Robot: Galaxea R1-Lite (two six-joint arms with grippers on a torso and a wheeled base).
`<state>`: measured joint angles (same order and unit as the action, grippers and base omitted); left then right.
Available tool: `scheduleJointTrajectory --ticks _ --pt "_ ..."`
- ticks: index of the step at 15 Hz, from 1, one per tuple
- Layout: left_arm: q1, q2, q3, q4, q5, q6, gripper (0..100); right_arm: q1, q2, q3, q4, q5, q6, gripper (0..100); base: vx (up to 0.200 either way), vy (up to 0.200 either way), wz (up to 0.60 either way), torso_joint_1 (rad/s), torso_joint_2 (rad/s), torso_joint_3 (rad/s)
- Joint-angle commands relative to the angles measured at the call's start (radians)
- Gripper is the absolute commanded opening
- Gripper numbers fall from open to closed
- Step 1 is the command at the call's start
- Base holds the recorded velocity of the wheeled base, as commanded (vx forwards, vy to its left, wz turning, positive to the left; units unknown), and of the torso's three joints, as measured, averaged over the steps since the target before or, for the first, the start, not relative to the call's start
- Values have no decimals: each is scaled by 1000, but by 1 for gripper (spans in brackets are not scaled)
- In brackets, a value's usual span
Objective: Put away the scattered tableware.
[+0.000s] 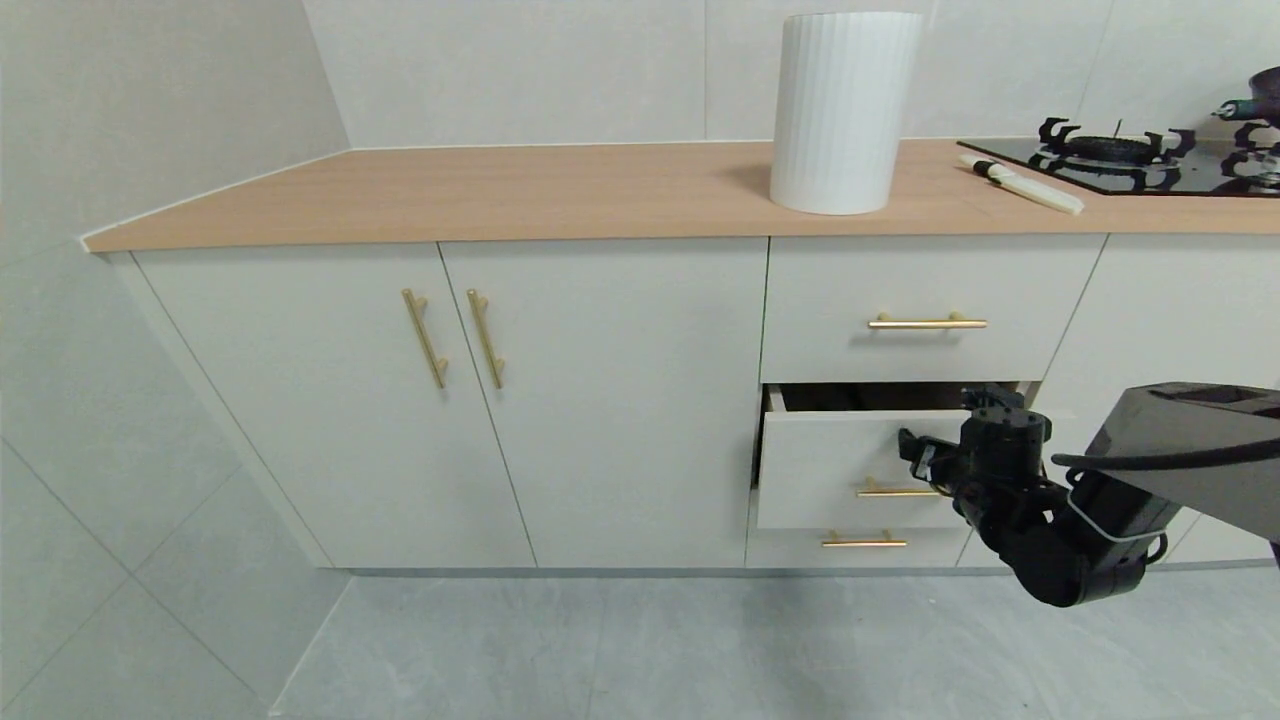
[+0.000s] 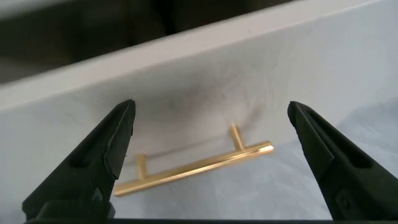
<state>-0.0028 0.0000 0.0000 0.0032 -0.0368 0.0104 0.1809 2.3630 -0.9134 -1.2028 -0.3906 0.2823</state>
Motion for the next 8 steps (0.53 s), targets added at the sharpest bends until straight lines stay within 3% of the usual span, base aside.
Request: scheduleJointTrajectory --ticks 1,8 --pt "0 0 0 0 0 0 100 -4 52 -67 -3 3 3 100 0 0 0 0 0 0" --pt "0 0 0 0 0 0 100 -15 174 -311 52 3 -9 100 0 0 0 0 0 0"
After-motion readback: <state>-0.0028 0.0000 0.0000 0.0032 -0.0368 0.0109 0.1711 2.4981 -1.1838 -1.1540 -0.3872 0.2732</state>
